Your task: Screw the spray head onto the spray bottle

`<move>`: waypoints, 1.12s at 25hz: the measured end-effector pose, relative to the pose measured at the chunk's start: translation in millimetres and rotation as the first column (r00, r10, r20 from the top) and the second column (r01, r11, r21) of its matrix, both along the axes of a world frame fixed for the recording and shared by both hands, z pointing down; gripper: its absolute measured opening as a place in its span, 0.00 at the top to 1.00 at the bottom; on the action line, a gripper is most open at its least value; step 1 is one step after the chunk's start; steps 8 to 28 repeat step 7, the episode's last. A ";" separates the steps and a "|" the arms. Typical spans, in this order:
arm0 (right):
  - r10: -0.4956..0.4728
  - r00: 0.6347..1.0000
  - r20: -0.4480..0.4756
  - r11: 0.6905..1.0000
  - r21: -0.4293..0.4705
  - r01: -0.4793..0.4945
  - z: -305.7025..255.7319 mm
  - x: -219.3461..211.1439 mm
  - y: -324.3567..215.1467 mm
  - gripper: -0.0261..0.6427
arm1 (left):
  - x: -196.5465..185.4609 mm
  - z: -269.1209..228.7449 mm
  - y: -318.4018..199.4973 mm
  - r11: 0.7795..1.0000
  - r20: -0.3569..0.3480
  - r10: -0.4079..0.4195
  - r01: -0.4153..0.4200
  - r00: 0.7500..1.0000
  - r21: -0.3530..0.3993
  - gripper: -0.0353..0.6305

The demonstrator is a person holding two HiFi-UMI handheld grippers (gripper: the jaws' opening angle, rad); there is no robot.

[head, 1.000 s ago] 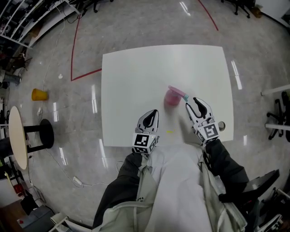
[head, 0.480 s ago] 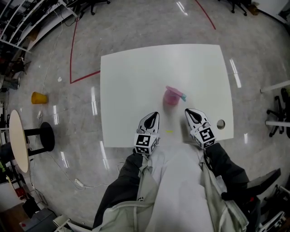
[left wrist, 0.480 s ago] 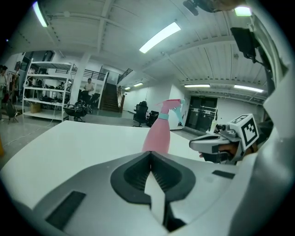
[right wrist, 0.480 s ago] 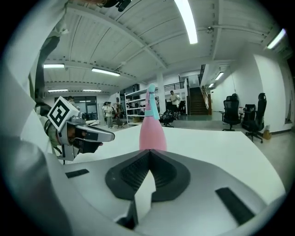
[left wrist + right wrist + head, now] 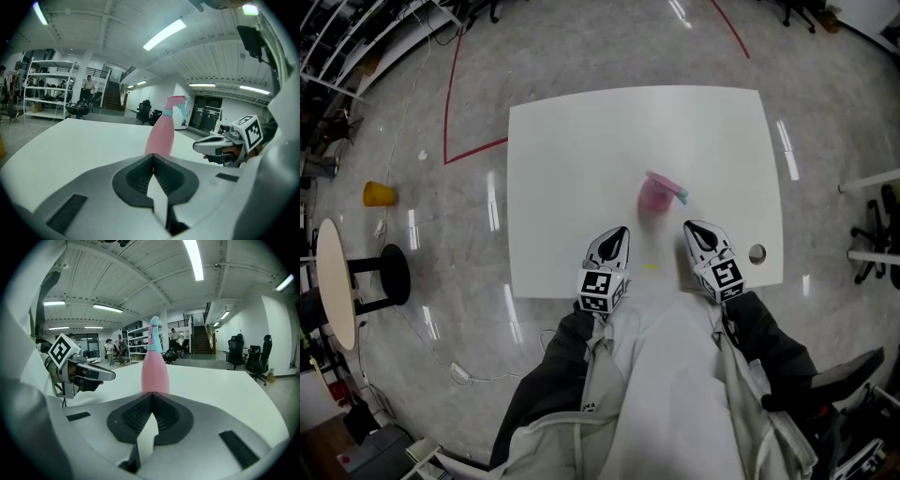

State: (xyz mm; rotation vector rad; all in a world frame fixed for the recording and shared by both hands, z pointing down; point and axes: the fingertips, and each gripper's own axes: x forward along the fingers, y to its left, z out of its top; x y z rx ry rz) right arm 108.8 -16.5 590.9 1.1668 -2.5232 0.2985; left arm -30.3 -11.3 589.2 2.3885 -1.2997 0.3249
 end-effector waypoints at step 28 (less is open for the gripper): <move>0.002 1.000 -0.003 1.000 -0.011 -0.002 1.7 3.6 1.3 0.97 | 5.1 1.3 1.3 1.000 0.008 0.009 -0.009 1.000 -0.007 0.94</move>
